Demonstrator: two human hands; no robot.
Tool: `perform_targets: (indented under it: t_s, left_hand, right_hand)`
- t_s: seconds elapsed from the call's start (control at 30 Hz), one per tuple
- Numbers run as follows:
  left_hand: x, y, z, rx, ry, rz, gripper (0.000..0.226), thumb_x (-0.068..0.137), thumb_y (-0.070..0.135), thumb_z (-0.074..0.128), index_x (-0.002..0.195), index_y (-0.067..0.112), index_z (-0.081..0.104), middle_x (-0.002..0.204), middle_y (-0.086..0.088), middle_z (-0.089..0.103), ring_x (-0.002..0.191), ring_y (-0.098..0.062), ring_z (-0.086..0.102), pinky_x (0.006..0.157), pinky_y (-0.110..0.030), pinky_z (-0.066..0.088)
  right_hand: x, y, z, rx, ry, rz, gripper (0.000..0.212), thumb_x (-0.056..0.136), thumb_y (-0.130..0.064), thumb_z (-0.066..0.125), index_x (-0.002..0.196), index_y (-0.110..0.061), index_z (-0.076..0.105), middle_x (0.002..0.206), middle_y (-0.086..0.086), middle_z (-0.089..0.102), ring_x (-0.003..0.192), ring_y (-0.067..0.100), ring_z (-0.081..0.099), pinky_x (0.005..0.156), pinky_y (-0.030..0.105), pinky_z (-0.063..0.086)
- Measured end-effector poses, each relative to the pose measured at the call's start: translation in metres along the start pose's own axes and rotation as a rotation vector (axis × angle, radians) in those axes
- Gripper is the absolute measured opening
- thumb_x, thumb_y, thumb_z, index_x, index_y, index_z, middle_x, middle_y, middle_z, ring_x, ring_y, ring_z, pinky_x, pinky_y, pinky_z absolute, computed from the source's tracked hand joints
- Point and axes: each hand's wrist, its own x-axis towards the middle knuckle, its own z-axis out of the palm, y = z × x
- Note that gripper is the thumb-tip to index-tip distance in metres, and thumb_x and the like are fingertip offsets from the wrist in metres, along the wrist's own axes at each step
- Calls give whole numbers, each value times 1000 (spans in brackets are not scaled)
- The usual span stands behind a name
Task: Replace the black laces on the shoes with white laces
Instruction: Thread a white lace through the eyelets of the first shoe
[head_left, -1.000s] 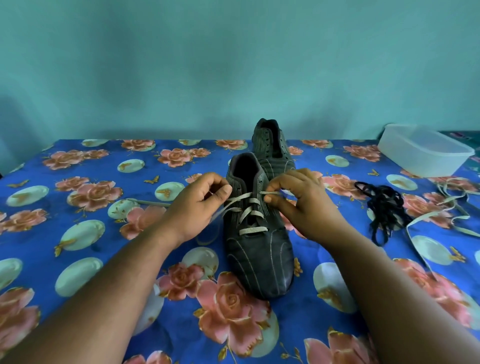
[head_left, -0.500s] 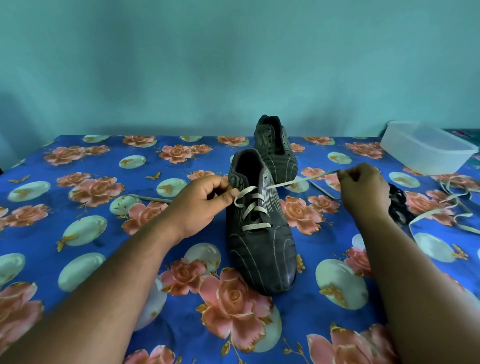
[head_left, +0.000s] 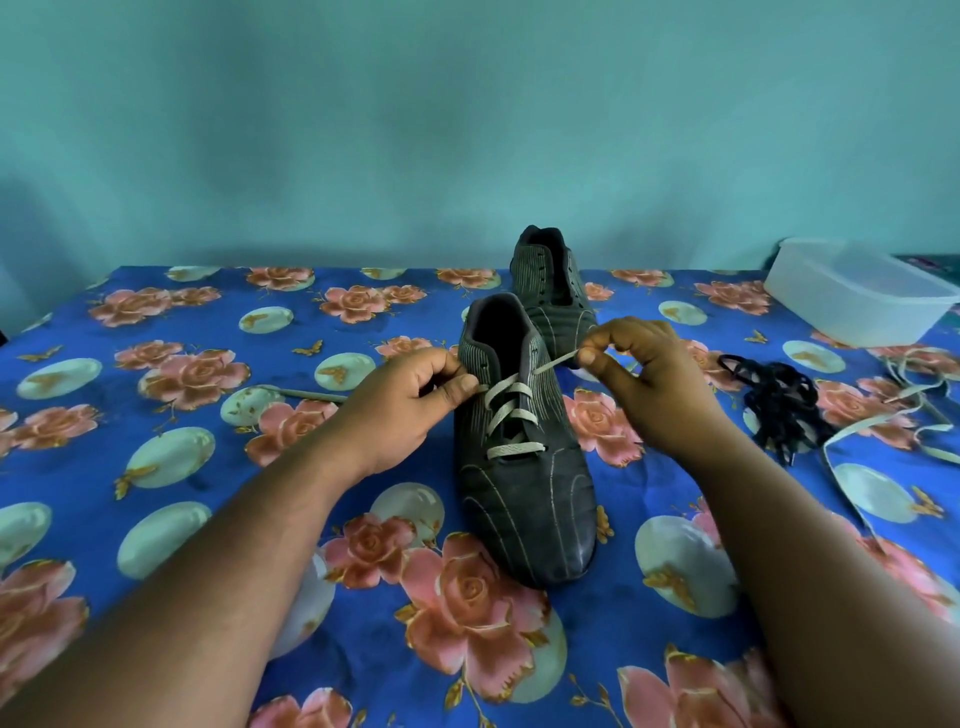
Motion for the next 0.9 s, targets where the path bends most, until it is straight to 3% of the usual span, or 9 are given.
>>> perform_targets:
  t_s: [0.1,0.17,0.23,0.37,0.5,0.6,0.73,0.8,0.9]
  left_hand:
    - [1,-2,0,25,-21,-2,15,100,37,57,94,26,65,102,-2,67,96,-9,56,83,-15,43]
    - [1,-3,0,46,-22,4,15,100,39,57,93,28,63,99,-2,66,95,-16,58,88,-29,48]
    - [-1,-1,-1,30,-16,21,16,98,42,58,92,28,63,92,3,62,91,-18,58,85,-36,48]
    - [-4,4,-1,17,-11,41,39,83,62,61,91,24,63,84,11,57,78,-6,52,75,-28,46]
    - [-2,3,3,95,2,85,39,88,60,61,76,24,58,70,11,53,68,-8,49,67,-37,44]
    - [0,0,-2,40,-57,113,32,94,48,59,70,27,55,64,13,46,63,-6,42,68,-29,41]
    - [1,-4,-15,-86,-156,44,34,101,37,57,77,13,59,84,-5,53,91,-10,40,94,-18,36]
    - [-3,-2,-15,-156,-179,-19,35,101,34,56,72,14,55,91,-21,57,99,-9,36,84,-4,35]
    - [-4,-1,-13,-121,-156,-24,36,95,44,56,73,16,56,93,-13,59,100,-9,37,78,-4,37]
  right_hand:
    - [1,6,-7,-19,23,81,18,98,-30,66,87,-44,62,93,-25,62,102,13,49,87,23,37]
    - [2,6,-4,-31,14,94,16,98,-32,65,87,-44,62,93,-23,63,102,15,50,86,25,37]
    - [1,5,0,-33,-7,87,11,98,-34,64,89,-40,65,94,-20,64,102,16,51,86,31,39]
    - [0,5,0,-37,-16,89,7,98,-34,64,92,-37,67,97,-19,66,103,15,50,86,33,40]
    - [1,3,-1,-36,5,82,13,98,-29,65,90,-40,65,92,-22,65,101,14,52,82,24,39]
    - [2,0,-4,-50,1,80,14,99,-24,65,90,-35,66,84,-24,65,92,8,57,73,19,40]
    - [1,-1,-14,51,-9,136,13,100,-19,64,90,-27,67,80,-14,70,76,-5,62,67,7,42]
    - [0,-2,-13,122,-48,177,13,101,-19,63,90,-25,67,72,-14,68,65,1,59,63,10,44]
    - [-2,-5,-10,121,-101,172,11,101,-25,64,90,-24,68,66,4,62,53,11,42,54,25,38]
